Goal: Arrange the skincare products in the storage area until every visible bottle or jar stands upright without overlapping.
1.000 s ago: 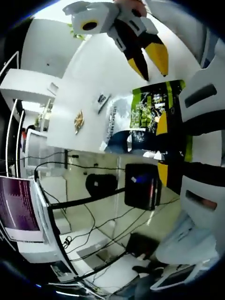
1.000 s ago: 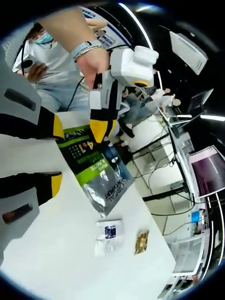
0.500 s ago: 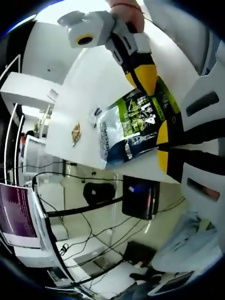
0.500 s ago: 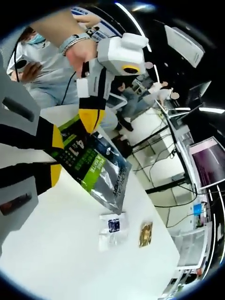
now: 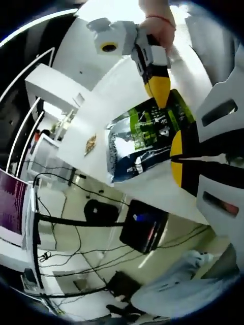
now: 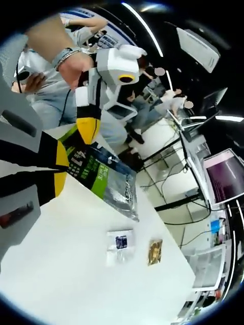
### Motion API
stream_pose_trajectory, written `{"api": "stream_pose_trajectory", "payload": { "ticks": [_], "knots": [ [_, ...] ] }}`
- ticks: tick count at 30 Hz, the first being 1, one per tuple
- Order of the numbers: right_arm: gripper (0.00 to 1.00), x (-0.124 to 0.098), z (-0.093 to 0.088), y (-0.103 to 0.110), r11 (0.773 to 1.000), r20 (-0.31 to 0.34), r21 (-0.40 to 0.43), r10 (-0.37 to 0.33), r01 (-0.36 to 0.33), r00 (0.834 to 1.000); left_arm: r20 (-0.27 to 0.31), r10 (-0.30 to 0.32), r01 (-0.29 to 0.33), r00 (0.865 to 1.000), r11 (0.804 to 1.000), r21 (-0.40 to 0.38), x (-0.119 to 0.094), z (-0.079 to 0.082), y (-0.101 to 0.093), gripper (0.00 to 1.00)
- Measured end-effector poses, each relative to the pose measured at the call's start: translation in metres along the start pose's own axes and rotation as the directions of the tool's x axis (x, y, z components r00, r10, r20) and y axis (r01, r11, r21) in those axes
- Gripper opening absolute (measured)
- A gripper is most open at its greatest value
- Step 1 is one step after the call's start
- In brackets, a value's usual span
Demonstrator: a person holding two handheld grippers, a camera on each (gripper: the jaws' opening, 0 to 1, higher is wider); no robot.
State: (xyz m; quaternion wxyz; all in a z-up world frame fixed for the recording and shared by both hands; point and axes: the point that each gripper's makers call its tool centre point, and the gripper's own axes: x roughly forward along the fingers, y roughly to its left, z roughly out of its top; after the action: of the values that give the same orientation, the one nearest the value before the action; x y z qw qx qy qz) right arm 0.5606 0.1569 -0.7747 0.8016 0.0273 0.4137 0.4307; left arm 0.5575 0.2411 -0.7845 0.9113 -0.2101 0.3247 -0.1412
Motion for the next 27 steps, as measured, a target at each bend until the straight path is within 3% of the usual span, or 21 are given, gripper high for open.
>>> {"api": "stream_pose_trajectory", "payload": {
  "ticks": [2, 4, 8, 10, 13, 18, 20, 22, 23, 26, 27],
  "knots": [
    [0.00, -0.012, 0.008, 0.006, 1.000, 0.045, -0.005, 0.014, -0.014, 0.999, 0.074, -0.051, 0.056, 0.996, 0.997, -0.060, -0.010, 0.011, -0.008, 0.00],
    [0.00, -0.023, 0.013, 0.010, 1.000, 0.072, -0.003, 0.030, -0.029, 0.997, 0.143, -0.109, 0.122, 0.984, 0.989, -0.087, -0.024, 0.021, -0.022, 0.00],
    [0.00, -0.048, 0.016, 0.020, 0.999, 0.129, 0.007, 0.046, -0.047, 0.991, 0.212, -0.191, 0.204, 0.958, 0.978, -0.037, -0.044, 0.031, -0.051, 0.00],
    [0.00, -0.059, 0.017, 0.024, 0.998, 0.161, -0.047, 0.037, -0.029, 0.986, 0.234, -0.226, 0.238, 0.946, 0.971, -0.021, -0.051, 0.032, -0.064, 0.00],
    [0.00, -0.076, 0.018, 0.030, 0.997, 0.194, -0.077, 0.038, -0.023, 0.980, 0.275, -0.292, 0.306, 0.916, 0.952, -0.011, -0.061, 0.037, -0.083, 0.00],
    [0.00, -0.115, 0.021, 0.037, 0.995, 0.261, -0.095, 0.064, -0.040, 0.963, 0.304, -0.420, 0.432, 0.855, 0.901, 0.029, -0.077, 0.040, -0.117, 0.00],
    [0.00, -0.133, 0.022, 0.039, 0.992, 0.304, -0.118, 0.077, -0.043, 0.950, 0.324, -0.495, 0.510, 0.806, 0.859, 0.044, -0.084, 0.043, -0.133, 0.00],
    [0.00, -0.150, 0.023, 0.042, 0.991, 0.351, -0.121, 0.102, -0.063, 0.931, 0.336, -0.546, 0.560, 0.768, 0.826, 0.061, -0.090, 0.045, -0.143, 0.00],
    [0.00, -0.160, 0.023, 0.045, 0.990, 0.379, -0.107, 0.126, -0.092, 0.917, 0.341, -0.579, 0.594, 0.740, 0.801, 0.070, -0.094, 0.047, -0.150, 0.00],
    [0.00, -0.183, 0.022, 0.049, 0.983, 0.431, -0.083, 0.181, -0.161, 0.884, 0.333, -0.655, 0.665, 0.678, 0.740, 0.103, -0.102, 0.046, -0.167, 0.00],
    [0.00, -0.195, 0.022, 0.052, 0.973, 0.460, -0.073, 0.227, -0.219, 0.858, 0.324, -0.672, 0.679, 0.666, 0.726, 0.111, -0.103, 0.045, -0.171, 0.00]
  ]
}}
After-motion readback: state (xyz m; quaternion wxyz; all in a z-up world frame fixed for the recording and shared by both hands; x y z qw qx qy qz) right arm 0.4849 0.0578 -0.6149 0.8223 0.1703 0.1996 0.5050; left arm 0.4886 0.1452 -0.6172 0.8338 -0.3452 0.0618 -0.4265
